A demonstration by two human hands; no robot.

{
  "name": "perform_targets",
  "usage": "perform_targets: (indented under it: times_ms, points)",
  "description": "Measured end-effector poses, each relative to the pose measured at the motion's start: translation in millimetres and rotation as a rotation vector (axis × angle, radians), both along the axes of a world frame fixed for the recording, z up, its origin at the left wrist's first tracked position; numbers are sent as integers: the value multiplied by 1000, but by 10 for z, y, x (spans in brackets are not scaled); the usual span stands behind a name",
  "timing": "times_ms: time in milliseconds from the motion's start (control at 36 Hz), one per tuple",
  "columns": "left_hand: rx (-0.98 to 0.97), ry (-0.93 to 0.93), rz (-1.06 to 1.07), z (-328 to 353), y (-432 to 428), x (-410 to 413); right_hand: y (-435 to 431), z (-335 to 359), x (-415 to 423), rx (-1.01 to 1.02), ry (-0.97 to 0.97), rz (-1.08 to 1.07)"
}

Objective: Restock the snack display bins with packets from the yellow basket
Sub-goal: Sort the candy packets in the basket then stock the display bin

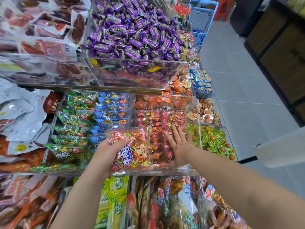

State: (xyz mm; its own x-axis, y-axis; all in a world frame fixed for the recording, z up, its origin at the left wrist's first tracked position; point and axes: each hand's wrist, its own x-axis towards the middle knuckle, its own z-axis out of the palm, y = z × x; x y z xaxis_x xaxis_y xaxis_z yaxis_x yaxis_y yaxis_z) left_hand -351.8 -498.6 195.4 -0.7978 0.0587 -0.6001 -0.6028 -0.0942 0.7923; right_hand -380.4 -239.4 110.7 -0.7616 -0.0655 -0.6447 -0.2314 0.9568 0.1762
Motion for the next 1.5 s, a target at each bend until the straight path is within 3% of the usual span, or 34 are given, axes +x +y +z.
perform_targets:
  times_ms: [194,278,417,500,583,694,750,1056,1167,1306,1389,1444,1500]
  points:
    - [6,18,-22,84,-21,19,-44,123,-9,6,23,57]
    - [9,39,-8,98,-35,16,75,217,26,72,132,198]
    - [8,57,-5,103,-32,24,158,308,140,139,323,251]
    - [22,65,-7,114,-26,35,88,339,167,141,263,193]
    - [53,75,-1,138,-28,47,-54,497,154,-137,200,-35]
    - [42,116,-2,168,-36,62,-309,926,187,-972,235,-621]
    - [38,106,-18,187,-17,78,-470,1071,266,-1173,153,-717]
    - [62,146,-102,235,68,194,-657,1011,588,-1195,252,-809]
    - [38,182,-125,227,30,224,-555,1028,633,-1352,208,-991]
    - [68,224,-150,186,63,264,-514,1058,728,-1631,240,-1439]
    - [55,186,-72,160,94,236,-618,1010,838,-1747,248,-1493]
    - [54,149,1,168,78,189,-701,962,924,-1684,269,-1432]
    - [18,163,-11,162,37,138,-703,893,972,-1392,358,-1253]
